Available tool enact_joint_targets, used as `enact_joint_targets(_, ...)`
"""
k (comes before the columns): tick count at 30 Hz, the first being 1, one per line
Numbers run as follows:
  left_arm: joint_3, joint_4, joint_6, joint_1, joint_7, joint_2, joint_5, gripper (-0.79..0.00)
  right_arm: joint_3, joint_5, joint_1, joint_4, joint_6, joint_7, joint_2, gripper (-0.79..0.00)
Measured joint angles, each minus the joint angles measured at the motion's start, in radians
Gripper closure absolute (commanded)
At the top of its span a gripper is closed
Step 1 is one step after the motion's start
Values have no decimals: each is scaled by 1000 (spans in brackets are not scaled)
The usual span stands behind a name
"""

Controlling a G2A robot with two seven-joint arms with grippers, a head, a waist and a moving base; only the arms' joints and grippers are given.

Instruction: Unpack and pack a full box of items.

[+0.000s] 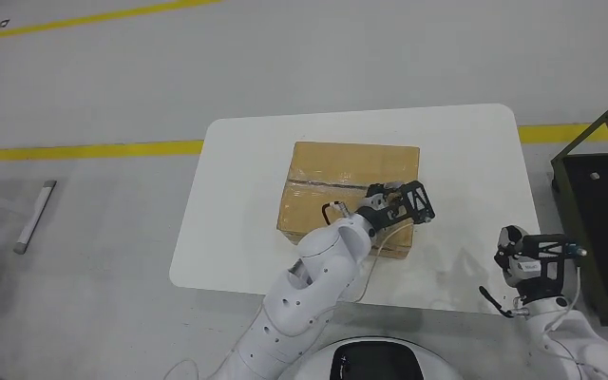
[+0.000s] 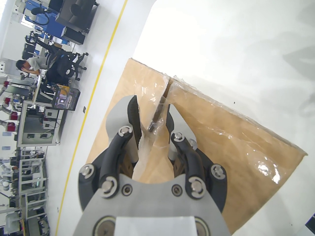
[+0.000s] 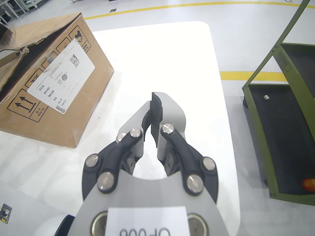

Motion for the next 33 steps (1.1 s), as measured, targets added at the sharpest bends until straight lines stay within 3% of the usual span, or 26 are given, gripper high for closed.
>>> enact_joint_targets(10, -40, -31, 30, 12, 26, 5, 33, 0, 3, -5, 22, 10, 0, 16, -1, 0)
enact_joint_targets(15, -69, -100, 56, 33, 37, 8, 37, 0, 8, -1, 41, 10, -7, 18, -2, 0)
enact_joint_targets(19, -87, -165, 30, 39, 63, 21, 133, 0, 13, 39, 55, 8, -9, 23, -3, 0)
enact_joint_targets(33, -273, -322, -9, 77, 82, 58, 273, 0, -3, 64, 155, -57, -110, 49, 1, 0)
